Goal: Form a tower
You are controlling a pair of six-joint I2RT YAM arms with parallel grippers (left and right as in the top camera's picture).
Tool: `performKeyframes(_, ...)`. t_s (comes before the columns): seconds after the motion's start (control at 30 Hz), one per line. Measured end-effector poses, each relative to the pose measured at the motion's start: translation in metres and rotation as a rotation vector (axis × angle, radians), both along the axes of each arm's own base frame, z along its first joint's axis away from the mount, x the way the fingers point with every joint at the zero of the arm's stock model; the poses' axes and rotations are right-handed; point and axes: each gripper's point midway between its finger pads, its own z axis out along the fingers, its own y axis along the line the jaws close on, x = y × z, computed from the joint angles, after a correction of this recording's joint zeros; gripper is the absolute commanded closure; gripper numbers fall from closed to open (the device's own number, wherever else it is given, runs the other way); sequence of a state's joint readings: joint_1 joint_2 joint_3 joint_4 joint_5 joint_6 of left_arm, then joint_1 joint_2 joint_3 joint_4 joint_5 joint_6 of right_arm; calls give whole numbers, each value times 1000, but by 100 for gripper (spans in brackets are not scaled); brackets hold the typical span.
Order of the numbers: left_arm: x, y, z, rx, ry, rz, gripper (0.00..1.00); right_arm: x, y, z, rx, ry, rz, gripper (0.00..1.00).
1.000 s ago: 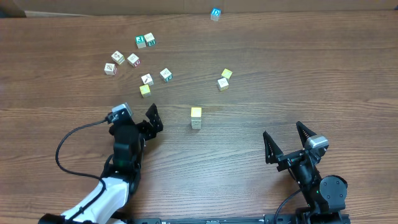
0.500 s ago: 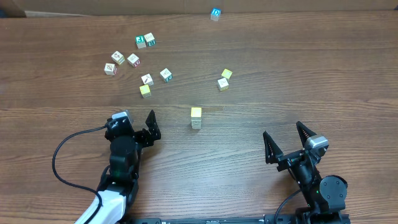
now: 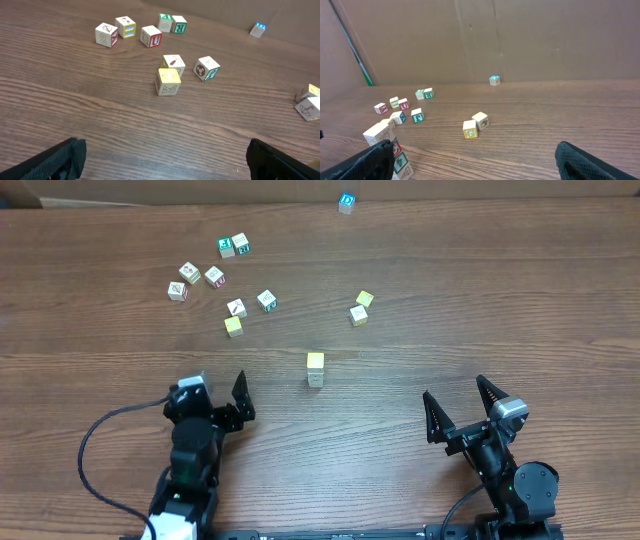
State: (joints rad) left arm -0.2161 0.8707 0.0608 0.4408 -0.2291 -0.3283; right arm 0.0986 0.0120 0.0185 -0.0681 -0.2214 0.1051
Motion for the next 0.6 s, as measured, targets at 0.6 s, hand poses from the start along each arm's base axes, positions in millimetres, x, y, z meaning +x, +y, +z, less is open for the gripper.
performKeyframes(0.6, -30, 7, -2, 18, 2, -5, 0, 0, 0, 0, -1, -1, 0, 0)
